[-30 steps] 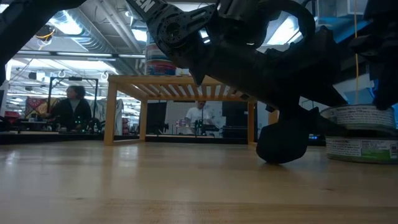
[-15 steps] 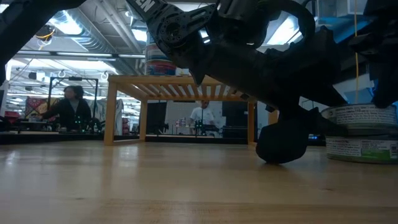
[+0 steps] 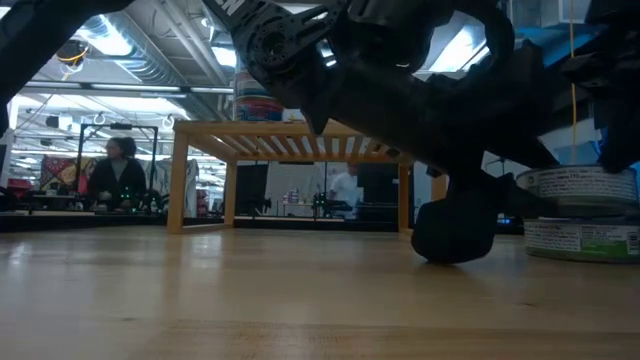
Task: Stack canned seafood by type on shelf
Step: Stack the green tuna can on top of the green tuna can on the shelf
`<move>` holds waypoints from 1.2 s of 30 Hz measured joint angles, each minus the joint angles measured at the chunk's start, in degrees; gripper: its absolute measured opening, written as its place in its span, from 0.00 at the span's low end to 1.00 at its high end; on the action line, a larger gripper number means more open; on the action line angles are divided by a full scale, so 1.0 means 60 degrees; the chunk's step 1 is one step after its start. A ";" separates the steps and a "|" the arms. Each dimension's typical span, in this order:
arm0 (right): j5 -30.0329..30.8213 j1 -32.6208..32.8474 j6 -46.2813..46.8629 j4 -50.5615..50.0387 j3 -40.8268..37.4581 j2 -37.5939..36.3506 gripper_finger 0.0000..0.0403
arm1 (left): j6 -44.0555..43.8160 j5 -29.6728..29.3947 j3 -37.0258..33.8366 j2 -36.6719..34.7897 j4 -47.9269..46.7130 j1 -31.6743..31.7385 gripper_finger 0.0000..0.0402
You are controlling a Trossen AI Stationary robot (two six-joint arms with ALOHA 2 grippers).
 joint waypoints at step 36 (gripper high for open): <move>-0.0349 0.0000 -0.0004 0.0226 0.0011 -0.0010 0.22 | 0.0968 -0.0107 -0.0015 0.0017 0.0380 -0.0211 0.34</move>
